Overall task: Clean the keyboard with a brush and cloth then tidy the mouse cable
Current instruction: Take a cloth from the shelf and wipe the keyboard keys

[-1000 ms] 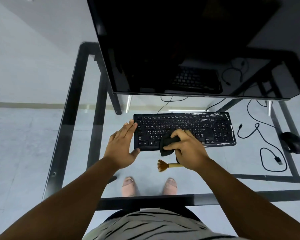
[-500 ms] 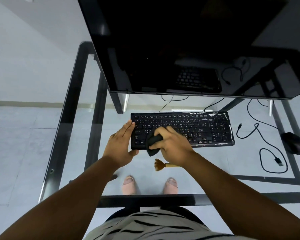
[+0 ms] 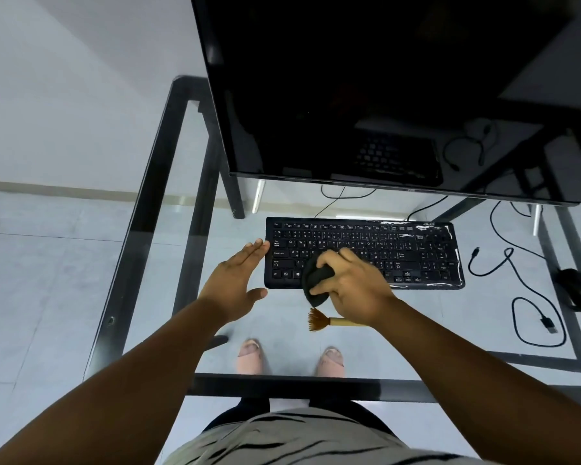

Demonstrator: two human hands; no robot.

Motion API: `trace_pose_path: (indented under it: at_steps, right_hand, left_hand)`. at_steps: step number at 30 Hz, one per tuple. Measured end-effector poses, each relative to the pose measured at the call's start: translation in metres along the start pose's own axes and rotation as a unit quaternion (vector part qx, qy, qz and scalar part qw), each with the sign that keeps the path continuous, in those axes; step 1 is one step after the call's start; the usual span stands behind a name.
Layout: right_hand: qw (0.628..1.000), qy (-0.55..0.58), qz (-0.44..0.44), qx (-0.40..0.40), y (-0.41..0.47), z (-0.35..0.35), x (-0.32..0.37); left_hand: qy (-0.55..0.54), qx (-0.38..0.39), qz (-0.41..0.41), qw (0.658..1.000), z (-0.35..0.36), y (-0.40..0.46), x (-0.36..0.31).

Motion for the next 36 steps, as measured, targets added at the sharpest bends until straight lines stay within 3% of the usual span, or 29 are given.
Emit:
trace_pose_path:
  at_steps: [9,17,19,21,23,25,33,36]
  right_hand:
    - [1.0,0.008,-0.022,0.014,0.027,0.016,0.029]
    - [0.994,0.043,0.073,-0.064,-0.018,-0.009,-0.024]
    - [0.967,0.15,0.128,-0.161,-0.035,-0.017,-0.041]
    - [0.911,0.241,0.196,-0.271,-0.055,-0.027,-0.057]
    - [0.875,0.264,0.273,-0.299,-0.074,-0.028,-0.066]
    - [0.885,0.237,0.296,-0.27,-0.089,-0.022,-0.066]
    - [0.959,0.133,0.231,-0.096,-0.067,0.005,-0.023]
    - [0.964,0.107,0.226,-0.097,-0.068,0.005,-0.025]
  left_hand:
    - [-0.013,0.01,0.004,1.0,-0.002,-0.001,0.0]
    - [-0.024,-0.023,-0.031,0.999,-0.006,-0.002,-0.008]
    - [-0.024,-0.055,-0.048,0.997,-0.008,-0.003,-0.016]
    - [-0.013,-0.083,-0.045,0.995,-0.011,-0.003,-0.029]
    - [0.007,-0.093,-0.03,0.995,-0.012,0.0,-0.041]
    - [0.035,-0.073,-0.023,0.996,-0.009,0.008,-0.052]
    - [0.12,0.02,-0.024,0.992,-0.015,0.048,-0.077]
    - [0.144,0.044,-0.035,0.988,-0.019,0.054,-0.074]
Point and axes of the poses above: each hand's wrist, its own y-axis towards the middle knuckle, its own z-axis out of the palm, x = y × z, the point moved 3 cm from there along y, towards the middle knuckle, and after that the axes turned 13 degrees about y, right-handed, at the moved point
